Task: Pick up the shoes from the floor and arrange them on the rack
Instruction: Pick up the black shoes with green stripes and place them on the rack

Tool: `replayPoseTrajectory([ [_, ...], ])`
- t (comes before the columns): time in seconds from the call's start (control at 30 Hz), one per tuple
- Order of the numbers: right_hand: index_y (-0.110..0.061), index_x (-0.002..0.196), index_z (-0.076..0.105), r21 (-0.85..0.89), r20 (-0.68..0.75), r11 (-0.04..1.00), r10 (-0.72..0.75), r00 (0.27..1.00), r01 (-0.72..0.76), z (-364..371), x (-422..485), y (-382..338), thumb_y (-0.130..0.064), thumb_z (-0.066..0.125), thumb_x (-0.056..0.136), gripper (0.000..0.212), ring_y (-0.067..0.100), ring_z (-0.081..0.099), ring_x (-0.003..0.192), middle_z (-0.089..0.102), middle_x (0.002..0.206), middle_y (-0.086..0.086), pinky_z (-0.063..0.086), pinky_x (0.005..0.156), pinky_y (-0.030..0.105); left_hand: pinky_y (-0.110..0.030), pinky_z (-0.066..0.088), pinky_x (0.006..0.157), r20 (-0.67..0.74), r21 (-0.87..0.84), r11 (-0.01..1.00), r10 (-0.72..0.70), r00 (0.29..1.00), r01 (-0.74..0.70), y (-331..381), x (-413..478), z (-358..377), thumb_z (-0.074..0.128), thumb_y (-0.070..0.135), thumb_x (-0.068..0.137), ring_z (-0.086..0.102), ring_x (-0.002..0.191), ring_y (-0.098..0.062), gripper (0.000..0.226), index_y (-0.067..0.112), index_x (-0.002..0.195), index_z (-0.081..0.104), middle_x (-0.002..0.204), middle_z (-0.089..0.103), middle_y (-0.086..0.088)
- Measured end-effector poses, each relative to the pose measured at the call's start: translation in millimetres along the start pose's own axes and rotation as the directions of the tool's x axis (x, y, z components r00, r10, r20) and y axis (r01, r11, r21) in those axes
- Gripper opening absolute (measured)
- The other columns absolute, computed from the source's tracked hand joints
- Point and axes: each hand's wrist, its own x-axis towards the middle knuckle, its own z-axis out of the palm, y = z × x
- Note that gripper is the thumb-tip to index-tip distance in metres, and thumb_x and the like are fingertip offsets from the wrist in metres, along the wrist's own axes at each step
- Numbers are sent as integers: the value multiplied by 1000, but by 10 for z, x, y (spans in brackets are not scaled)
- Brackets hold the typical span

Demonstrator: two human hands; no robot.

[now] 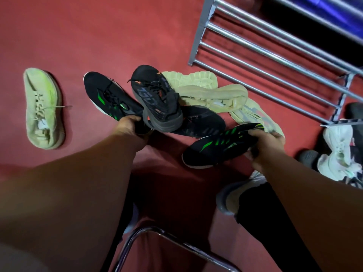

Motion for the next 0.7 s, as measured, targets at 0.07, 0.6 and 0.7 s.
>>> replayPoseTrajectory([
  [0.07, -27, 131, 43, 32, 35, 999, -14, 999, 13, 105, -63, -23, -10, 81, 76, 68, 19, 65, 68, 67, 98, 7, 53, 67, 30, -35, 60, 69, -14, 55, 998, -2, 1000, 3, -2, -6, -1, 52, 12, 92, 70, 78, -28, 17, 6, 100, 65, 78, 72, -9],
  [0.6, -16, 83, 65, -337, 554, 863, -140, 820, 375, 1328, -1275, -164, -22, 67, 79, 7, 27, 71, 68, 73, 73, 5, 59, 58, 36, -41, 59, 58, -149, 122, 968, 234, 961, -218, 482, -306, -750, 54, 14, 83, 72, 72, -26, 28, 17, 107, 70, 97, 75, -7],
  [0.7, -12, 89, 69, -444, 664, 812, 15, 748, 378, 1504, -1590, 3, -29, 68, 70, 26, 35, 76, 83, 78, 88, 13, 62, 78, 54, -46, 59, 49, -145, 67, 954, 299, 943, -292, 599, -646, -909, 54, 9, 88, 69, 67, -25, 24, 15, 107, 68, 95, 74, -10],
])
